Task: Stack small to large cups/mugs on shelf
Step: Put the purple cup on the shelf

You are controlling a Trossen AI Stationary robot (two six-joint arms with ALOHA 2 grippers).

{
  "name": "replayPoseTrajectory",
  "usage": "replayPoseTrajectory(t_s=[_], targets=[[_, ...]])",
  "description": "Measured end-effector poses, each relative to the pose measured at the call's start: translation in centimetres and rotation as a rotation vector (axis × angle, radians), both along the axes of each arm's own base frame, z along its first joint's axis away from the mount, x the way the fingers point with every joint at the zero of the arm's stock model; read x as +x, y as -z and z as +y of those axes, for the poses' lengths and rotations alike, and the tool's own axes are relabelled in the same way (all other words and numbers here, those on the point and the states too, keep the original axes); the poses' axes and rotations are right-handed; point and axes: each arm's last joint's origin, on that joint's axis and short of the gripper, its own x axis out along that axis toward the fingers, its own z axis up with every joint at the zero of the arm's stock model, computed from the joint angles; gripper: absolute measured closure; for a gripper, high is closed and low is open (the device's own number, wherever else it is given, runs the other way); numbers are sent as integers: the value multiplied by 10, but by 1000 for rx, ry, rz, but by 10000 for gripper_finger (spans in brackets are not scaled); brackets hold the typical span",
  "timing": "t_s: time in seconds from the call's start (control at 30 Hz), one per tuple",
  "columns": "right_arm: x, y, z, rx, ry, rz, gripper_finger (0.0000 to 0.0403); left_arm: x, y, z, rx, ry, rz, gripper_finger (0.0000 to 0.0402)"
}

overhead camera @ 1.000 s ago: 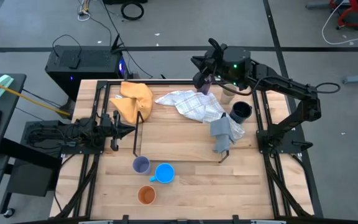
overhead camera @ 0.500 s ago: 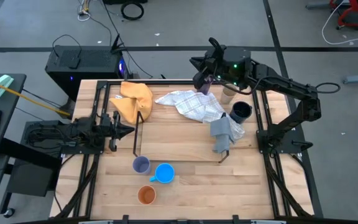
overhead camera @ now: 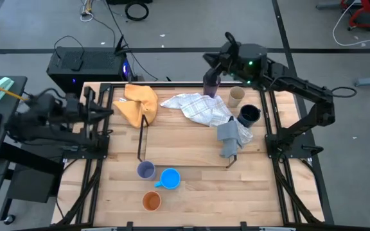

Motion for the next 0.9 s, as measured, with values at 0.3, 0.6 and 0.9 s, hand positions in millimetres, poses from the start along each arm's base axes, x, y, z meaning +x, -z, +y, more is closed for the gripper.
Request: replayPoseTrajectory(t_s=[0.3, 0.6, 0.9], targets=[[-33, 0, -17, 11, 120, 108, 373, 45, -83, 0, 234, -18, 197, 365], [-35, 35, -72, 119, 116, 347, 386, 76, -104, 15, 229, -172, 220, 362], [-46, 79, -145, 318, -25, 446, 345, 107, -99, 31, 169, -257, 247, 319]])
